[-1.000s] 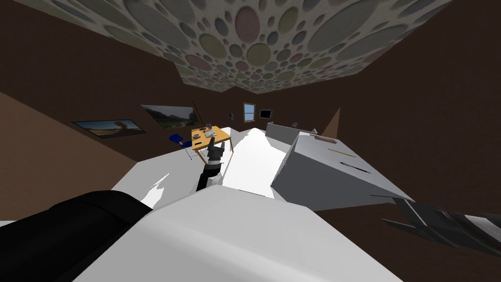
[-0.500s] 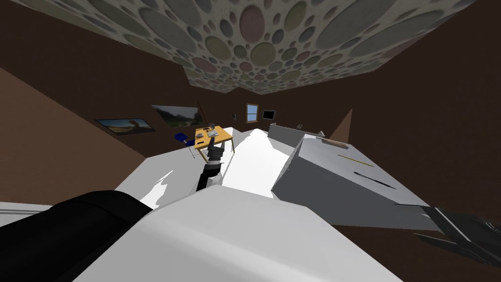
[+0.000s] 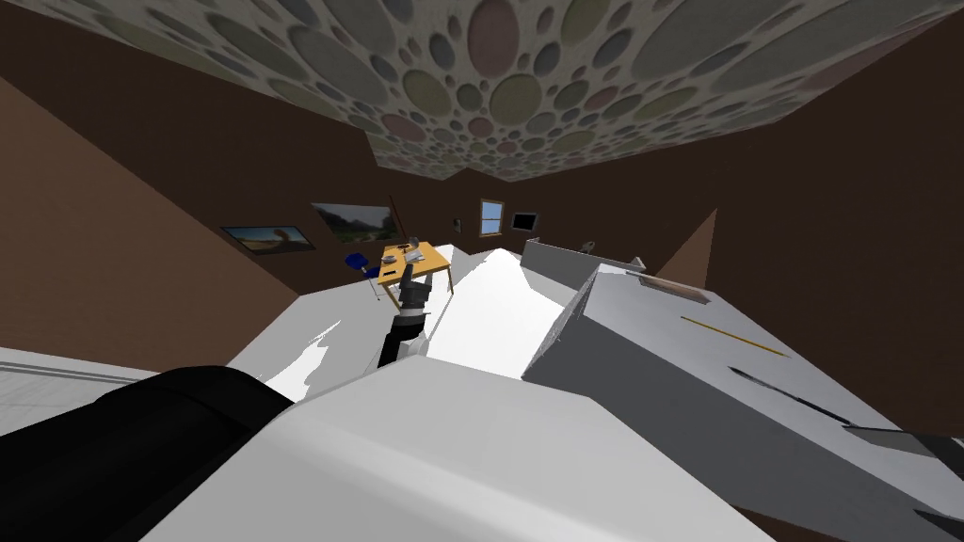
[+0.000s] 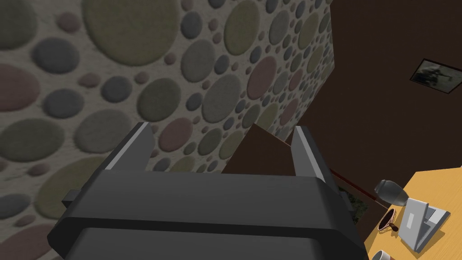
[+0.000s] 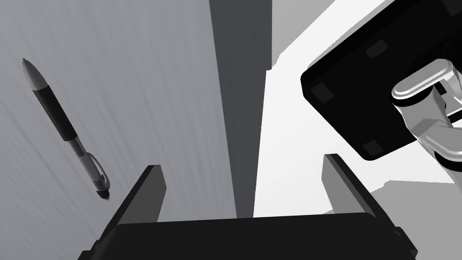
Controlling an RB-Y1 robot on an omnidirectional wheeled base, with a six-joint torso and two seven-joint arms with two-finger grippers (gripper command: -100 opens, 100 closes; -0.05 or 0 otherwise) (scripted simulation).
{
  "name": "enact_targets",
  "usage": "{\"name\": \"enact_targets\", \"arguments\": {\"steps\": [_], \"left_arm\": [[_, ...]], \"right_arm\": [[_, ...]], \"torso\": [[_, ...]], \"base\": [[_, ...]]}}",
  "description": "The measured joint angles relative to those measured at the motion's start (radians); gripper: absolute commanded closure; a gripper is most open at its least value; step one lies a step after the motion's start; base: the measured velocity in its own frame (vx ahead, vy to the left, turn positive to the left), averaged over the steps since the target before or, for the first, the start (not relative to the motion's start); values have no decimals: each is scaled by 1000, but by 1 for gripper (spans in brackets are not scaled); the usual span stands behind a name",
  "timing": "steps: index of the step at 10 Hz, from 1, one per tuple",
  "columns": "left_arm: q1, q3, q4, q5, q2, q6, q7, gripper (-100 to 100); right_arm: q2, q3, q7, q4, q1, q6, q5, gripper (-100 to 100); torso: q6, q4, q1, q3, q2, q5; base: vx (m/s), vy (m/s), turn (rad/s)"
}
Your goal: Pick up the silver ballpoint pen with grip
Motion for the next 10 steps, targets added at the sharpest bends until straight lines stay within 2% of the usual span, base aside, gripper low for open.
{"name": "enact_targets", "arguments": {"steps": [3,4,6,7,9,10], "left_arm": [[0,0,0,0,0,0,0,0],[0,0,0,0,0,0,0,0],[0,0,0,0,0,0,0,0],[0,0,0,0,0,0,0,0],[0,0,0,0,0,0,0,0],[0,0,0,0,0,0,0,0]], "right_arm": [[-14,1,3,31,29,-9,2,-100],[-33,-30,10,33,118,-2,-38,-100],[-27,-4,4,50,72,-11,-6,-100],[-38,-20,4,52,136,-7,-31,-100],[-23,19,1,80,67,-23,15,-100],[-22,21,1,81,63,-26,18,0]], "torso": [[0,1,3,2,3,1],[-1,0,2,1,2,1],[0,1,4,3,5,1],[-1,1,1,2,3,1],[0,1,3,2,4,1],[0,2,6,4,7,1]], "base": [[105,-68,122],[117,-91,75],[71,-76,81],[110,-113,106],[48,-37,-2],[6,-5,3]]}}
